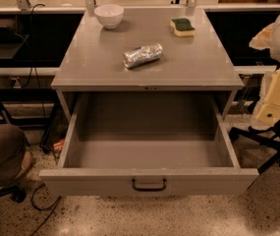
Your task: Close top drawer
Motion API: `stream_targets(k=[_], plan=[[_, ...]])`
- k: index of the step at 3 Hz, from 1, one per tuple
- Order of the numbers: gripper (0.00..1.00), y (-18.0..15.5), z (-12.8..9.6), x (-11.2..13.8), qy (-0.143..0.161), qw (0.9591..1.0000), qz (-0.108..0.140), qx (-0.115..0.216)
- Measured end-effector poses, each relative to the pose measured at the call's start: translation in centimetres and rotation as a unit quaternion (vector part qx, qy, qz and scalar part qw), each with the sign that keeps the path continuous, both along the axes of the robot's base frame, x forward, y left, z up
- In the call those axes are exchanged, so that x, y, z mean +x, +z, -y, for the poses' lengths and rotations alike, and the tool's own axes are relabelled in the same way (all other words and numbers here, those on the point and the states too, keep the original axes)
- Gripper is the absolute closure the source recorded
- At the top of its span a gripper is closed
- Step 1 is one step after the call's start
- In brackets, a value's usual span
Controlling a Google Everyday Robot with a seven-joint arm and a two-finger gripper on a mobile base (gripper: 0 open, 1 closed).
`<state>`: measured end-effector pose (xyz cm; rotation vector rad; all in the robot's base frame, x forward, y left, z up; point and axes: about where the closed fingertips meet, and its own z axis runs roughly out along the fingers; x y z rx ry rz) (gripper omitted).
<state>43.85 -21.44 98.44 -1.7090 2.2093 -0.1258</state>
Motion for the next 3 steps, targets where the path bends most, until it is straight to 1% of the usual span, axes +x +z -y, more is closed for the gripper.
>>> stream_targets(k=[1,2,3], plan=[[0.00,0.0,0.0,0.0,0.000,1.0000,0.000,0.000],[0.00,-1.9,0.9,-0.1,-0.026,0.9995,-0.015,0.005],[0.00,-5.4,2.1,-0.7,-0.060,0.9968,-0.044,0.028]])
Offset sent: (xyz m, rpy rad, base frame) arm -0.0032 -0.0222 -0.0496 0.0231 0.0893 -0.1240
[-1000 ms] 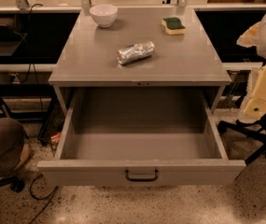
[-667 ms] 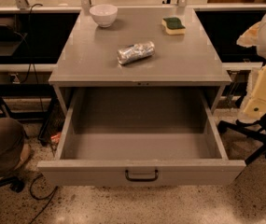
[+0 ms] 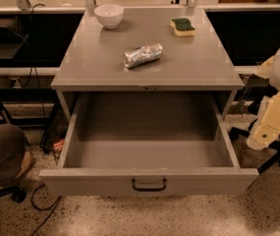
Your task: Close top drawer
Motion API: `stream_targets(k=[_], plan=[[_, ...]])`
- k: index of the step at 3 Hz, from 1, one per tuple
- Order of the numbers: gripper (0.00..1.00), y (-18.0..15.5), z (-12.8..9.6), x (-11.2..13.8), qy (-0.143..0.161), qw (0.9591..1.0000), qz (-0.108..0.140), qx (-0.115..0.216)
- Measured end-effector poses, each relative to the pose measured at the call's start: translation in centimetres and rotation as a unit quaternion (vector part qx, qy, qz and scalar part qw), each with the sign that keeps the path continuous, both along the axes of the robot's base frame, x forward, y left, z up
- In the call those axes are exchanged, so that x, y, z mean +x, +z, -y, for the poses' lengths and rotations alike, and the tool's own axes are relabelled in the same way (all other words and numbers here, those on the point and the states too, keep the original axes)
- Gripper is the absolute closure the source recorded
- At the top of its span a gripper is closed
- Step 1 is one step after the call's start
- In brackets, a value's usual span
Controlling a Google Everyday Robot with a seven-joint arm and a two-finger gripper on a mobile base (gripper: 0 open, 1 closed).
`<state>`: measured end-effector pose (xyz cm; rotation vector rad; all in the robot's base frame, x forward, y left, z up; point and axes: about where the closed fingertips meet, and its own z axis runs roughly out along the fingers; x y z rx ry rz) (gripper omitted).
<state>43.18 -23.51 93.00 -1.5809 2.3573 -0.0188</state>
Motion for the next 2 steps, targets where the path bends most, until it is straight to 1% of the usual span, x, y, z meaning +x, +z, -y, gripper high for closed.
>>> stream_targets(k=[1,2], plan=[[0.00,-3.97,0.86,-0.86,-0.038,0.9989,-0.026,0.008],[0.00,-4.68,0.93,-1.15,-0.042,0.9986,-0.032,0.008]])
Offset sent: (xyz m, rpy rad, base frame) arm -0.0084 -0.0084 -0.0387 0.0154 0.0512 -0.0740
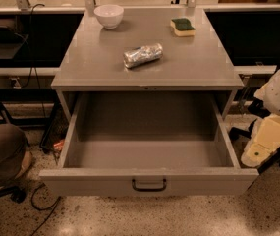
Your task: Close top drawer
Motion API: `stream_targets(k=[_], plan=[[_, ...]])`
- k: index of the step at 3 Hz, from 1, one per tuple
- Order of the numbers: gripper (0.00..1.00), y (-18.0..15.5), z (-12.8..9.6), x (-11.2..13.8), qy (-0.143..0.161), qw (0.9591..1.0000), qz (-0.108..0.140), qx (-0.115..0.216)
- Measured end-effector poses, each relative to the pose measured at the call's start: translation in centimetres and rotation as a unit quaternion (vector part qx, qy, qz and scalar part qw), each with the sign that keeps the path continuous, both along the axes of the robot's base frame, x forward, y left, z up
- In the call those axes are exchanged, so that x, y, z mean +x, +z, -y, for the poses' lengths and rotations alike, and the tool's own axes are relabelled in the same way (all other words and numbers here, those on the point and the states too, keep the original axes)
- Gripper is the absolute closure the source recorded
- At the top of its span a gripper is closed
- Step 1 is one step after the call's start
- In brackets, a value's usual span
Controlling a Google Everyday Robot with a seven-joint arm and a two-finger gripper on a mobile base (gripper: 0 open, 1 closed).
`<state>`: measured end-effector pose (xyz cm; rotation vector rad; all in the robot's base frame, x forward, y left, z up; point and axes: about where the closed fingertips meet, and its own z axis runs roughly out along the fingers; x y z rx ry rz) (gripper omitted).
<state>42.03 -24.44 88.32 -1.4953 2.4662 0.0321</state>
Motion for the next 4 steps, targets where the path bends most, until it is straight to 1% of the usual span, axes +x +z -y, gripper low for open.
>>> stream_targets(k=[1,2,3,4], plan=[[0.00,-1.5,0.5,-1.5,-0.036,0.9988,-0.023,0.026],[0.00,-5.2,1.1,-5.2,-0.086,0.9914,-0.069,0.070],[0.26,-10.6,0.1,-8.9,-0.136,0.9797,-0.121,0.085],[0.49,-14.5,-1.1,-9.9,-0.152,0.9761,-0.136,0.075]])
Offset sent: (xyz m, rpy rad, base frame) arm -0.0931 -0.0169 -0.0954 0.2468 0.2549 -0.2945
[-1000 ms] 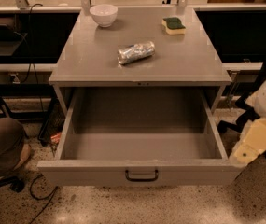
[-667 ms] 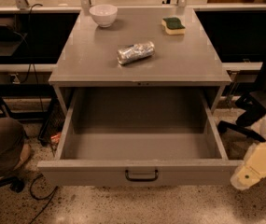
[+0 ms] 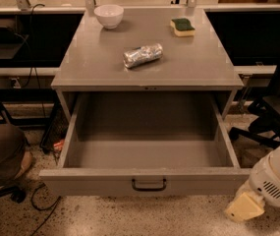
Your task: Close top drawer
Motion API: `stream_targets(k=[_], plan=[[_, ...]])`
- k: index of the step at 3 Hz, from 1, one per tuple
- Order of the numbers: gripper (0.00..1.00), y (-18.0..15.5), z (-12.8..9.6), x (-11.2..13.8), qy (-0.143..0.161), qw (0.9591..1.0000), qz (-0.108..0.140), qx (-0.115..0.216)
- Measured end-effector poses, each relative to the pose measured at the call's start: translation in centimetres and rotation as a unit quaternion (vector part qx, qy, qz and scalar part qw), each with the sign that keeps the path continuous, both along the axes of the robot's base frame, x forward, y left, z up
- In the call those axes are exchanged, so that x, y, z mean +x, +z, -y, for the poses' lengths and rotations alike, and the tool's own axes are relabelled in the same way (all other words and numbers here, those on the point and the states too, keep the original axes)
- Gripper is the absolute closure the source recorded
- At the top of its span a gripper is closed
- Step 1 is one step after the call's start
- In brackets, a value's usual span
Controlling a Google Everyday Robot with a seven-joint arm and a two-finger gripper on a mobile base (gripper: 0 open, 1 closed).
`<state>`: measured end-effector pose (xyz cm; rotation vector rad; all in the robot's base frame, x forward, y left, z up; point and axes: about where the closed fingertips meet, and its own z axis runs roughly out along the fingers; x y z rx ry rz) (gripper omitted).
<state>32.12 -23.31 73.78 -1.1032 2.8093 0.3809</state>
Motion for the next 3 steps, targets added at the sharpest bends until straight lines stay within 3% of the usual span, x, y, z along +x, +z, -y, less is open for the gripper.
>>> stream_targets(k=[1,2,3], plan=[[0.72,-4.4,-0.5,0.5,-0.027,0.9996,-0.005,-0.002],[1.00,-5.5,-0.6,1.2,-0.037,0.9993,0.006,-0.002],[1.00,-6.1,-0.7,1.7,-0.038,0.9992,0.010,0.000]])
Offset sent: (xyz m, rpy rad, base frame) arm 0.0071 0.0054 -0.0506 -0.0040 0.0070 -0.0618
